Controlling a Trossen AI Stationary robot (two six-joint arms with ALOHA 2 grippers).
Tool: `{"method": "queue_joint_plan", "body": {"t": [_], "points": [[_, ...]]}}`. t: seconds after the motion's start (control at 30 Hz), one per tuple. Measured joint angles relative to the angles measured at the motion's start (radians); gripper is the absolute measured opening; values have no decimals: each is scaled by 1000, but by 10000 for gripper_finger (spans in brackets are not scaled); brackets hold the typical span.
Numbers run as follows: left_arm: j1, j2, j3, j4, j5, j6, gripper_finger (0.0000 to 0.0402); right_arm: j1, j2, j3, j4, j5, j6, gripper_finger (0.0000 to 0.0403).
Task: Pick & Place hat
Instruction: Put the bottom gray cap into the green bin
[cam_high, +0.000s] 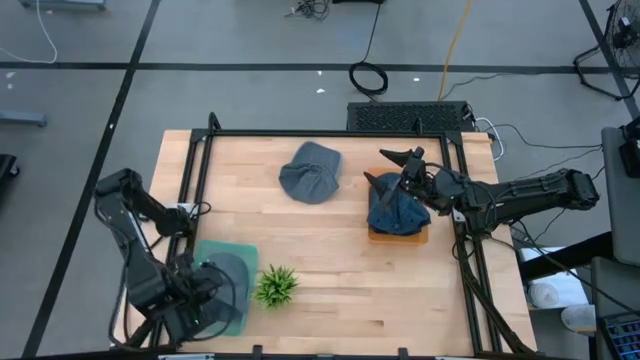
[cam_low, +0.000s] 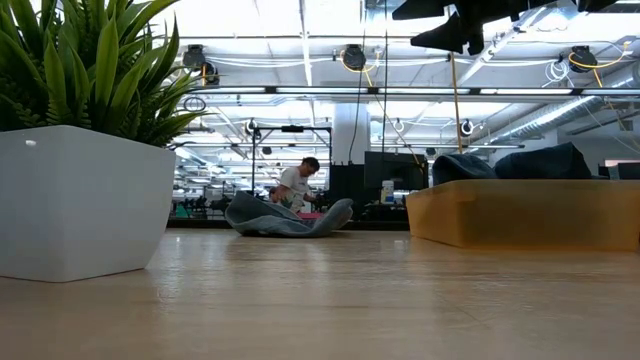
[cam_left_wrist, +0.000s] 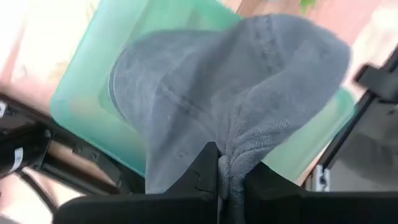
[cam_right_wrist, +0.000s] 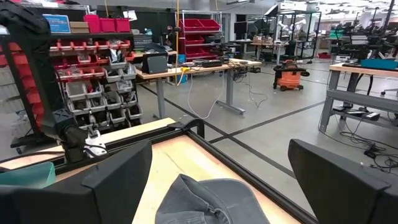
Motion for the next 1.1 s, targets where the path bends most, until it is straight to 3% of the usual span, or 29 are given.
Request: {"method": "queue_joint_plan", "body": {"t": [0.2, 0.37, 0.6, 0.67, 0.73, 0.83, 1.1], "points": [[0, 47, 0, 40, 64, 32, 35, 0, 0, 0, 0, 0, 0, 366], [9, 17, 0, 51, 70, -29, 144, 0, 0, 0, -23, 0, 0, 366], [15, -115, 6, 164, 74, -45, 319, 0, 0, 0, -49, 0, 0, 366], [13, -160, 6, 176, 36, -56, 359, 0, 0, 0, -52, 0, 0, 366], [11, -194, 8, 149, -64, -92, 386, 0, 0, 0, -57, 0, 0, 366], [5, -203, 8, 58, -180, -140, 392, 0, 0, 0, -70, 0, 0, 366], [13, -117, 8, 1, -200, -121, 344, 0, 0, 0, -104, 0, -14, 366]]}}
